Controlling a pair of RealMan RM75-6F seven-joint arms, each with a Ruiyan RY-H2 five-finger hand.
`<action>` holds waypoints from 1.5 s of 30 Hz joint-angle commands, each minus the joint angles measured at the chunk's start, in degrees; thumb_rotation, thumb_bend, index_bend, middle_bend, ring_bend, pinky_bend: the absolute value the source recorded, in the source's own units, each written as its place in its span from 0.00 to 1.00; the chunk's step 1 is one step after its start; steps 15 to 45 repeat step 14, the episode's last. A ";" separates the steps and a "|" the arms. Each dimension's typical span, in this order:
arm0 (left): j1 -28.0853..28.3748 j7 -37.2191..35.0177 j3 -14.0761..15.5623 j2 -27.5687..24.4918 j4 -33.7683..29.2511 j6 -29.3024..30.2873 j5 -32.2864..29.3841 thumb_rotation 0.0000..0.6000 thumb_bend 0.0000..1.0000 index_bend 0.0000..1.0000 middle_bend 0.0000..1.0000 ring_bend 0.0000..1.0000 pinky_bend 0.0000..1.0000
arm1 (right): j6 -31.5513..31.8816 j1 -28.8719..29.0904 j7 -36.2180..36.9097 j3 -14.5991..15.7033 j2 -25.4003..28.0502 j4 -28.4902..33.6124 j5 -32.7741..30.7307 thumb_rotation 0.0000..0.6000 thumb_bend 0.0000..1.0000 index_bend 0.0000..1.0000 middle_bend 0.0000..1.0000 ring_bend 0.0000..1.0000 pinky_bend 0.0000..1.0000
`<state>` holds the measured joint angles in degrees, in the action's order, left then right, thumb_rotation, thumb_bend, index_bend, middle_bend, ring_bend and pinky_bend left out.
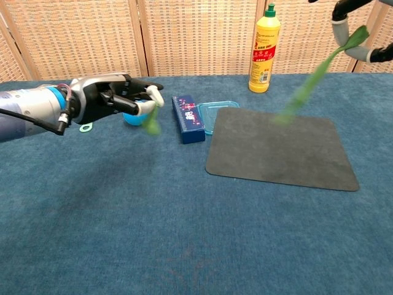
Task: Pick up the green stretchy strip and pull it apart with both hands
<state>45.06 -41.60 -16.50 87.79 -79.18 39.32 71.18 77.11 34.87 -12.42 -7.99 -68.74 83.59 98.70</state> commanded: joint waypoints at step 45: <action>-3.59 -4.66 0.50 -7.20 0.79 2.19 1.90 1.00 0.53 0.78 0.00 0.00 0.00 | -0.01 -1.22 0.98 -0.37 1.54 -2.31 -2.37 1.00 0.67 0.87 0.23 0.00 0.00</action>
